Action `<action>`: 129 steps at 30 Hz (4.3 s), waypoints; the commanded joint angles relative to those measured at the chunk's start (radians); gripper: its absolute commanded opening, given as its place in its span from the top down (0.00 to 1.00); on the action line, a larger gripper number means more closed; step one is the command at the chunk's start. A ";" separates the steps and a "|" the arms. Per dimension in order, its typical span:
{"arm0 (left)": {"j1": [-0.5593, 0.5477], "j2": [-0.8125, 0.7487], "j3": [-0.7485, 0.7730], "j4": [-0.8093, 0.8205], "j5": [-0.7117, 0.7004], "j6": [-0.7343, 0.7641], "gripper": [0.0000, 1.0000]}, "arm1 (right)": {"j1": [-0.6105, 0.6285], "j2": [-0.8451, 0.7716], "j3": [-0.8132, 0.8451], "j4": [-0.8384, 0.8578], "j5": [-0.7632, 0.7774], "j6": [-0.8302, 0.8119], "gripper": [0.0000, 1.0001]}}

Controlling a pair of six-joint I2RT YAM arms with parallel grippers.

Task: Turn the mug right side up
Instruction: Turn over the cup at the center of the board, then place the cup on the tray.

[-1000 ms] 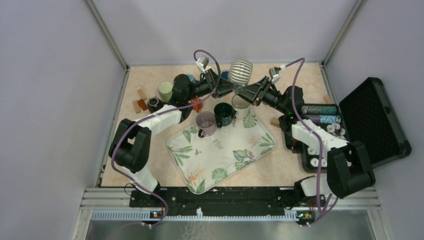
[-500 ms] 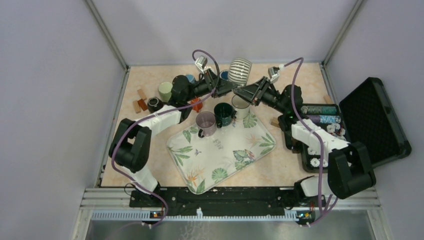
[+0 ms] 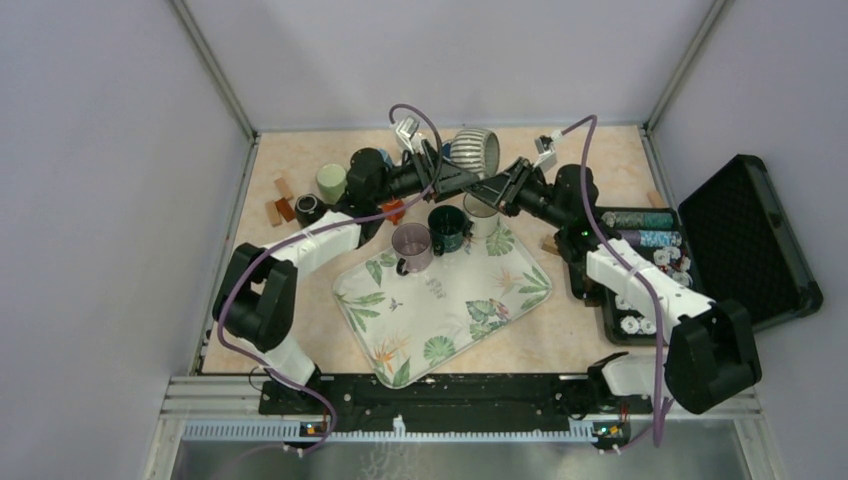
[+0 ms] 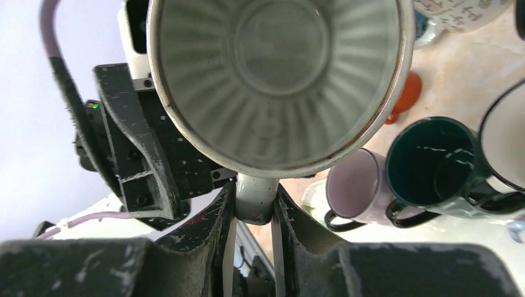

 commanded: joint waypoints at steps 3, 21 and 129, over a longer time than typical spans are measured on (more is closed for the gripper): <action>-0.006 -0.067 0.066 -0.148 -0.046 0.168 0.17 | 0.021 -0.111 0.102 -0.093 0.108 -0.157 1.00; -0.023 -0.077 0.143 -0.365 -0.092 0.341 0.10 | 0.027 -0.251 0.147 -0.454 0.285 -0.343 1.00; 0.014 -0.338 0.045 -0.800 -0.369 0.677 0.02 | 0.230 -0.058 -0.383 -0.172 0.730 -0.437 0.55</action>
